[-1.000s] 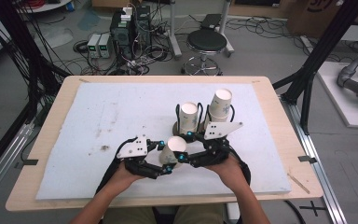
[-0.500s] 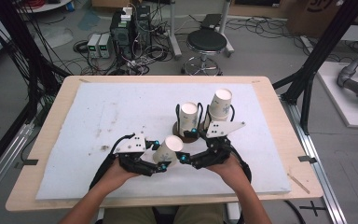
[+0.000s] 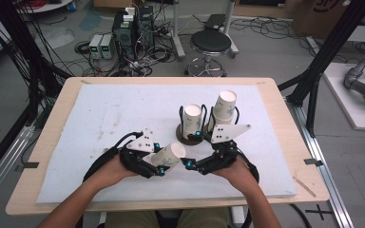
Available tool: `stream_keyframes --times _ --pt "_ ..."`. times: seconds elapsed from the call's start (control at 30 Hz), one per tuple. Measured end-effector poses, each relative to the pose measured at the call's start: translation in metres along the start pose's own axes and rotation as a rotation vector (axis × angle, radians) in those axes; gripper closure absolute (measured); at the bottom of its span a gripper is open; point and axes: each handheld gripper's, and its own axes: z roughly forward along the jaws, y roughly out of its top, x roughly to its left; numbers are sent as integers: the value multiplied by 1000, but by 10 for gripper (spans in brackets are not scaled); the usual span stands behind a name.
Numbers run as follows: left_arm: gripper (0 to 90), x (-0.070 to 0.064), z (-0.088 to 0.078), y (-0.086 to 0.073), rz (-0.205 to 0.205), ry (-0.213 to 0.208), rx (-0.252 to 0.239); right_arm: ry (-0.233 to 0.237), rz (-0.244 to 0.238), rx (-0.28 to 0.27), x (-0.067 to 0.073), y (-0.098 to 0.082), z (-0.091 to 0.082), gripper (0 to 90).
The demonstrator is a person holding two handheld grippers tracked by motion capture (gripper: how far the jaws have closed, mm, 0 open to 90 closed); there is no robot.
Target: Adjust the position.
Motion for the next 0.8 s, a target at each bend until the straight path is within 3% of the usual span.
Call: stream_keyframes --times 0.2,0.37,0.8 --pt "385 -1 0 7 29 -19 78 3 -41 87 -1 1 5 202" --pt "385 -2 3 11 63 -42 140 43 -71 140 -5 4 13 203" --pt "385 -1 7 14 84 -77 182 135 -136 293 -5 9 41 204"
